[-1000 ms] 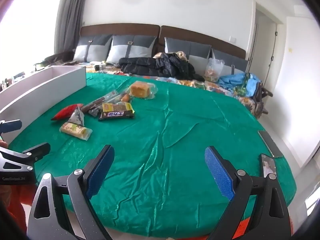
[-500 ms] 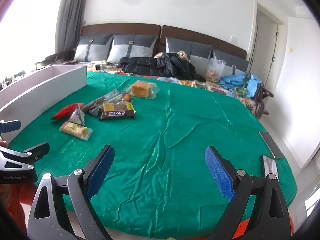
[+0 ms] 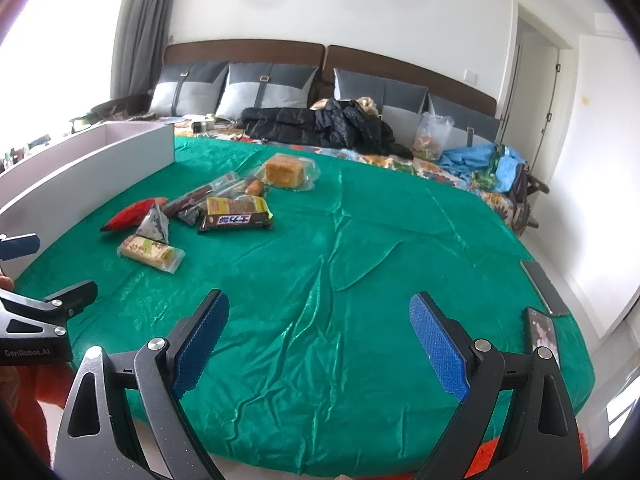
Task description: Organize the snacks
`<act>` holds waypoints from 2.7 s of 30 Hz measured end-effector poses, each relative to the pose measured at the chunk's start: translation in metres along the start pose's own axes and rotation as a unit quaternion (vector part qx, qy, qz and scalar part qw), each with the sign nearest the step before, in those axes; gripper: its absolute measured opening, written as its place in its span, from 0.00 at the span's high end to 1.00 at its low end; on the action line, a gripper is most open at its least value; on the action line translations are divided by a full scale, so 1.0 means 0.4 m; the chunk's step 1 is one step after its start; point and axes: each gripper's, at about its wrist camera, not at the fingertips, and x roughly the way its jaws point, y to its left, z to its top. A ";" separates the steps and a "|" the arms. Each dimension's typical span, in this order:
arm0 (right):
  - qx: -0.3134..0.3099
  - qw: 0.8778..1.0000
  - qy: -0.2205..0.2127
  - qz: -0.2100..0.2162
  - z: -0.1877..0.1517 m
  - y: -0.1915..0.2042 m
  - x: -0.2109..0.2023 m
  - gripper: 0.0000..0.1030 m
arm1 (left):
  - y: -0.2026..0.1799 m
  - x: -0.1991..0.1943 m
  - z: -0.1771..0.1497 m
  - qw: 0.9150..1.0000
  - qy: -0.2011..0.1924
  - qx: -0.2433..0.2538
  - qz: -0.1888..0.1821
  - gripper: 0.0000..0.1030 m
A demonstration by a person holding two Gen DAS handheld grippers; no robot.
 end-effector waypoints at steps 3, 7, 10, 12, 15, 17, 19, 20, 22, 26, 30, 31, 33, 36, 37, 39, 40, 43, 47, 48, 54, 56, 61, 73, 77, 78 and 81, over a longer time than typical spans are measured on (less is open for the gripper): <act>0.000 1.000 0.000 0.000 0.000 0.000 0.000 0.09 | 0.000 0.008 -0.002 1.000 0.001 -0.001 0.001 0.00; 0.000 1.000 0.000 0.001 -0.001 -0.001 0.002 0.09 | 0.001 0.009 -0.003 1.000 0.003 0.000 0.003 0.00; 0.000 1.000 0.001 0.000 -0.001 0.001 0.003 0.09 | 0.000 0.011 -0.004 1.000 0.003 0.000 0.004 0.00; 0.000 1.000 0.001 0.000 -0.002 0.003 0.003 0.09 | 0.001 0.012 -0.005 1.000 0.004 0.001 0.005 0.00; -0.001 1.000 0.004 0.003 -0.008 0.007 0.010 0.09 | 0.000 0.014 -0.005 1.000 0.005 0.001 0.005 0.00; -0.001 1.000 0.005 0.003 -0.008 0.007 0.011 0.09 | 0.000 0.017 -0.006 1.000 0.006 0.001 0.006 0.00; -0.002 1.000 0.005 0.003 -0.009 0.008 0.012 0.09 | 0.000 0.017 -0.007 1.000 0.007 0.001 0.007 0.00; -0.002 1.000 0.005 0.003 -0.008 0.007 0.013 0.09 | 0.001 0.018 -0.007 1.000 0.007 0.001 0.007 0.00; -0.003 1.000 0.005 0.004 -0.011 0.010 0.016 0.09 | 0.000 0.019 -0.007 1.000 0.007 0.001 0.007 0.00; -0.007 1.000 0.010 0.006 -0.010 0.013 0.022 0.09 | 0.001 0.023 -0.009 1.000 0.010 0.001 0.007 0.00; -0.008 1.000 0.011 0.007 -0.012 0.016 0.024 0.09 | 0.002 0.025 -0.009 1.000 0.011 0.000 0.007 0.00; -0.008 1.000 0.011 0.007 -0.012 0.017 0.025 0.09 | 0.001 0.025 -0.009 1.000 0.011 0.000 0.007 0.00; -0.008 1.000 0.012 0.006 -0.011 0.017 0.024 0.09 | 0.001 0.025 -0.009 1.000 0.012 0.001 0.007 0.00; -0.008 1.000 0.015 0.007 -0.009 0.019 0.027 0.09 | 0.003 0.027 -0.009 1.000 0.012 0.001 0.007 0.00; -0.008 1.000 0.016 0.007 -0.009 0.018 0.027 0.09 | 0.003 0.028 -0.009 1.000 0.012 0.001 0.007 0.00; -0.008 1.000 0.017 0.007 -0.009 0.019 0.028 0.09 | 0.003 0.027 -0.009 1.000 0.012 0.000 0.007 0.00; -0.009 1.000 0.018 0.007 -0.009 0.018 0.027 0.09 | 0.003 0.027 -0.009 1.000 0.012 0.000 0.007 0.00; -0.010 1.000 0.019 0.009 -0.009 0.017 0.027 0.09 | 0.003 0.028 -0.009 1.000 0.013 0.000 0.007 0.00; -0.012 1.000 0.020 0.010 -0.009 0.015 0.025 0.09 | 0.004 0.031 -0.011 1.000 0.014 -0.001 0.007 0.00; -0.012 1.000 0.020 0.010 -0.009 0.015 0.025 0.09 | 0.004 0.032 -0.011 1.000 0.015 -0.001 0.007 0.00; -0.011 1.000 0.020 0.010 -0.009 0.017 0.026 0.09 | 0.004 0.032 -0.011 1.000 0.015 -0.001 0.007 0.00; -0.012 1.000 0.020 0.010 -0.008 0.018 0.027 0.09 | 0.004 0.033 -0.011 1.000 0.016 -0.001 0.007 0.00; -0.011 1.000 0.022 0.012 -0.010 0.020 0.030 0.09 | 0.004 0.038 -0.012 1.000 0.019 -0.002 0.007 0.00; -0.010 0.999 0.029 0.014 -0.011 0.018 0.036 0.09 | 0.006 0.043 -0.012 1.000 0.026 -0.005 0.007 0.00; -0.010 0.999 0.029 0.014 -0.012 0.019 0.036 0.09 | 0.007 0.043 -0.013 1.000 0.027 -0.006 0.007 0.00; -0.010 0.999 0.029 0.014 -0.012 0.019 0.036 0.09 | 0.006 0.043 -0.013 1.000 0.028 -0.006 0.007 0.00; -0.010 0.999 0.029 0.014 -0.012 0.019 0.036 0.09 | 0.008 0.045 -0.013 0.999 0.030 -0.006 0.007 0.00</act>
